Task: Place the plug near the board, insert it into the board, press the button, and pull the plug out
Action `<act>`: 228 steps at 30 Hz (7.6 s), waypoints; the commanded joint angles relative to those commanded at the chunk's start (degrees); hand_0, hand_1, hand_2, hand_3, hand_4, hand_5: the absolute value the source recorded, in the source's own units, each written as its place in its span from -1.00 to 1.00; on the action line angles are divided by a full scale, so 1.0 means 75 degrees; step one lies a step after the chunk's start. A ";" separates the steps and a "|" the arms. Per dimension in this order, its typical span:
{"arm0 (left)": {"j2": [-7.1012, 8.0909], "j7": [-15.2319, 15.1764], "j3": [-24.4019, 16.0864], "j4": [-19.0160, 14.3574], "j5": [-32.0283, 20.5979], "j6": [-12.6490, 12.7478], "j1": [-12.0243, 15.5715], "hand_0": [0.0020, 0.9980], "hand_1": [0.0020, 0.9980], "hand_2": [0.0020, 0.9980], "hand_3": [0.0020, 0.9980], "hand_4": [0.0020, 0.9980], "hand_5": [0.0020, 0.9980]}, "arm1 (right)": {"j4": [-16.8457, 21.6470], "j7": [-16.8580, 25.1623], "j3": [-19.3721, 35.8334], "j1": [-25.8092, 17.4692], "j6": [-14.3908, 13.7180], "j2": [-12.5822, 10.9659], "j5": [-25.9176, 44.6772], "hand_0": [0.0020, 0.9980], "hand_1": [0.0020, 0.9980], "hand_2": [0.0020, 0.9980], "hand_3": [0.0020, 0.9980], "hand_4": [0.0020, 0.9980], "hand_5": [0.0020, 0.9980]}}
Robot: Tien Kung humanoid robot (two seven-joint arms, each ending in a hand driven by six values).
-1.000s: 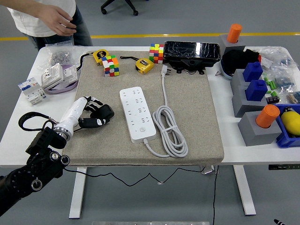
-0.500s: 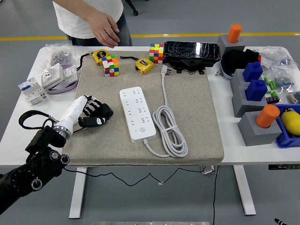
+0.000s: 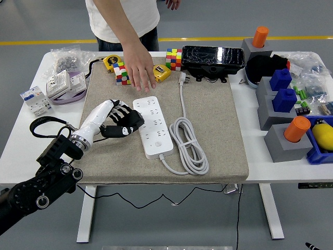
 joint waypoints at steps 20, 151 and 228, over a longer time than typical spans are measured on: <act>-0.0151 -0.0032 0.0265 0.0497 -0.0017 -0.0002 -0.0367 -0.26 -0.32 -0.17 0.05 0.15 -1.00 | -0.0008 -0.0011 0.0001 -0.0002 -0.0002 -0.0003 0.0000 0.09 0.29 0.33 0.13 0.82 -0.14; 0.0296 0.0178 0.1071 -0.1520 0.0772 0.1142 0.0729 0.56 0.63 0.62 0.60 0.76 0.14 | 0.0029 0.0025 0.0095 -0.0136 -0.0043 0.0035 -0.0016 0.09 0.29 0.33 0.13 0.82 -0.14; 0.0598 0.2928 0.1526 -0.3284 0.0924 -0.1014 0.0163 -0.81 -0.87 -0.72 0.68 0.48 -0.41 | 0.0097 0.0020 0.0164 -0.0229 -0.0056 0.0021 -0.0026 0.09 0.29 0.33 0.13 0.82 -0.15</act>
